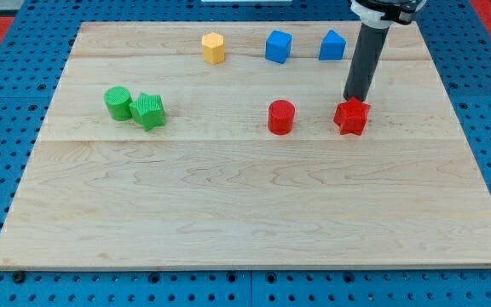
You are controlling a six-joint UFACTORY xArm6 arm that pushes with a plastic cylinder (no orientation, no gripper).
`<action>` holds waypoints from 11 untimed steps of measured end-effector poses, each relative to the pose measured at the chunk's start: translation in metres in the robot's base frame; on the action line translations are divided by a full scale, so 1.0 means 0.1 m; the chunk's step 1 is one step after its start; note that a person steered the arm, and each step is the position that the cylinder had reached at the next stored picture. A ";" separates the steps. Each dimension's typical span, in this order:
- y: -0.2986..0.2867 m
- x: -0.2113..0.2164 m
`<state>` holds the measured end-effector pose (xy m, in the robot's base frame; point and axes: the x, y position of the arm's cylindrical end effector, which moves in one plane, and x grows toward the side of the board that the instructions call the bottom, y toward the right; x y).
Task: Slide green star towards center right
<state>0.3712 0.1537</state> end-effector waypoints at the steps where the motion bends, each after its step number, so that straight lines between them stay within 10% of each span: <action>1: 0.00 0.01; 7: -4.13 0.02; 11: -3.35 0.50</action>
<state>0.4215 -0.1812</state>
